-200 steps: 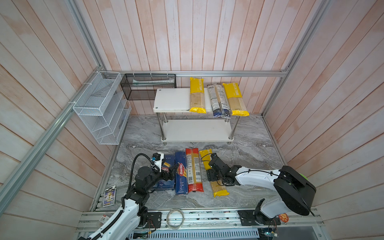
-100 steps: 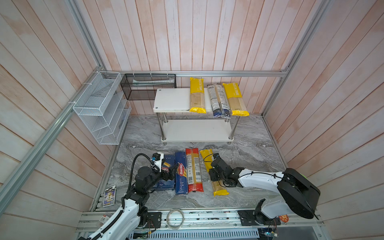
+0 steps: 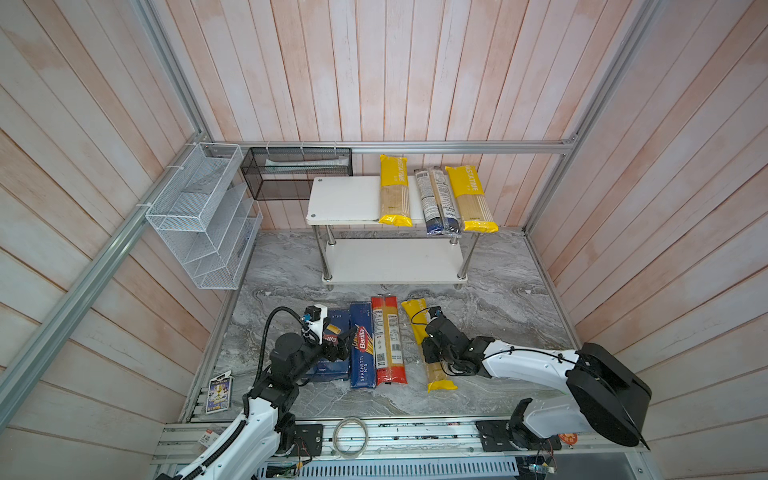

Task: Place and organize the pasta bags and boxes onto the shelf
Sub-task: 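Lower the right gripper onto the yellow bag's end and close, then lift the yellow PASTATIME bag upright with the right gripper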

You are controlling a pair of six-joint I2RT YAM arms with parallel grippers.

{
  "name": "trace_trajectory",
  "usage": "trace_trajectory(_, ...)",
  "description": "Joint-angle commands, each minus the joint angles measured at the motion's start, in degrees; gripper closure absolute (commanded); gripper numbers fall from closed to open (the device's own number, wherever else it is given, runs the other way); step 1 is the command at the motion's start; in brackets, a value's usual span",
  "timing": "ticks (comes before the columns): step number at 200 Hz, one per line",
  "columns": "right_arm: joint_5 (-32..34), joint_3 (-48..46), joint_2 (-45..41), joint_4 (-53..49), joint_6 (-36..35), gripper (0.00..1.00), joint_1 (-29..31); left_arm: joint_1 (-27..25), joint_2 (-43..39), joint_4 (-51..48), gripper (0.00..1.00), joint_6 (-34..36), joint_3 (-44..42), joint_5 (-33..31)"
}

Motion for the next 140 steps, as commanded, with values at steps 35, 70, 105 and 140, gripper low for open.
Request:
trace_trajectory(35, -0.8, 0.6, -1.9, 0.9, 0.2, 0.75, 0.0, -0.2, -0.6, 0.7, 0.01, 0.0, 0.3, -0.7)
trace_trajectory(70, 0.2, 1.6, -3.2, -0.7, -0.3, 0.79, 0.0, -0.2, -0.6, 0.6, 0.0, 0.0, 0.3, -1.1)
trace_trajectory(105, 0.3, 0.8, -5.4, 0.6, 0.0, 0.83, 0.0, -0.2, -0.6, 0.6, 0.0, 0.0, 0.4, -0.9)
trace_trajectory(140, -0.6, 0.1, -7.8, 1.8, -0.8, 0.85, 0.0, -0.2, -0.6, 0.6, 0.0, -0.1, 0.3, -1.3)
